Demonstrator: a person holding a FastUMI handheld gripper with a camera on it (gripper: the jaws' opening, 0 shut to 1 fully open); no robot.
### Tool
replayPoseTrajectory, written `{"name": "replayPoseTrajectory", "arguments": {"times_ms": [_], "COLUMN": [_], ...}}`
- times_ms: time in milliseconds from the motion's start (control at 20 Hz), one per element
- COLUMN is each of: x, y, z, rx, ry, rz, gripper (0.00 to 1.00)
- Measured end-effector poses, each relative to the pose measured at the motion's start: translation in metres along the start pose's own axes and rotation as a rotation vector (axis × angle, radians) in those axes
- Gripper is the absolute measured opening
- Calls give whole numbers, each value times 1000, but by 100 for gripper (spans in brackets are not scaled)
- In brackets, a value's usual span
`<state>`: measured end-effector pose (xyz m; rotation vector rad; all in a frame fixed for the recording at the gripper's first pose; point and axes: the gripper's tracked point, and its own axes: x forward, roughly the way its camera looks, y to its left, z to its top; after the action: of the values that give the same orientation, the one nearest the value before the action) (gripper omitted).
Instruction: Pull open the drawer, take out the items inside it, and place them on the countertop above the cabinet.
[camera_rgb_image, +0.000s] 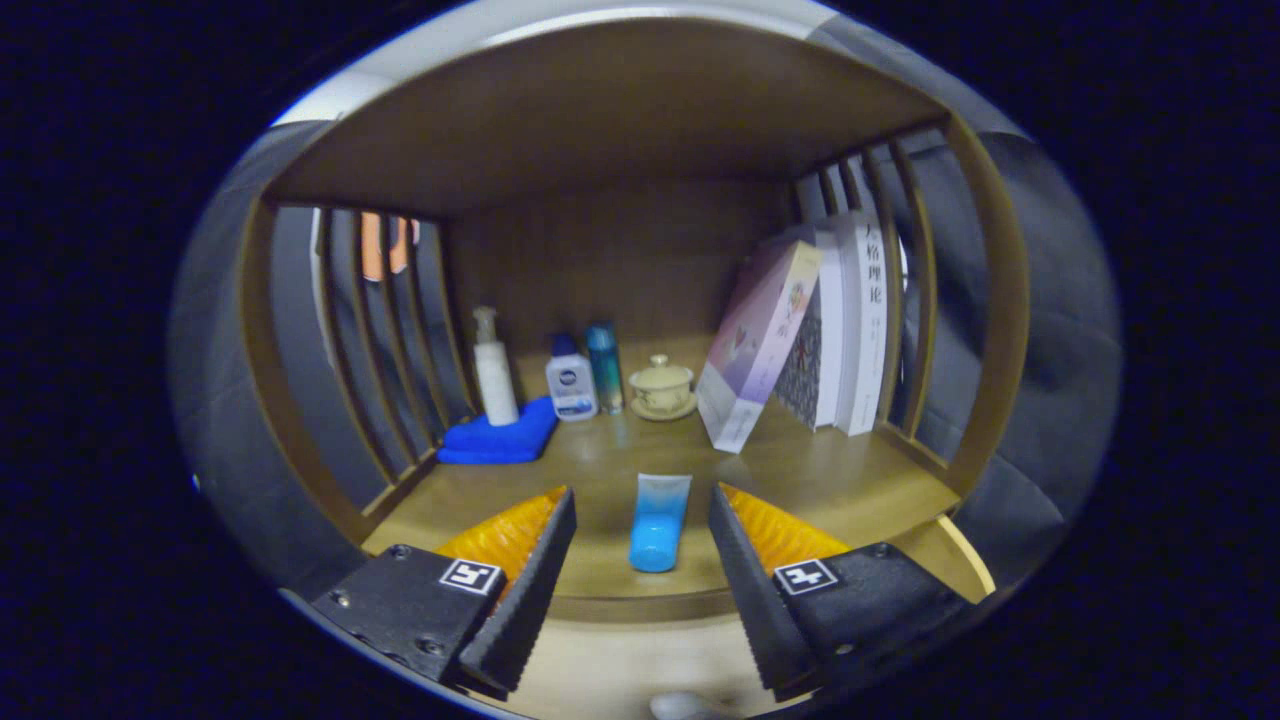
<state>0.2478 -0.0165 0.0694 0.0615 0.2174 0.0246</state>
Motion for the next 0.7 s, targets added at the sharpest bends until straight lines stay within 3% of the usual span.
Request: {"name": "replayPoseTrajectory", "arguments": {"times_ms": [100, 500, 700], "x": [-34, -150, -184], "y": [11, 28, 27], "z": [5, -21, -62], "rx": [-42, -56, -94], "ry": [-69, -203, -215], "rz": [29, 90, 47], "gripper": [100, 100, 100]}}
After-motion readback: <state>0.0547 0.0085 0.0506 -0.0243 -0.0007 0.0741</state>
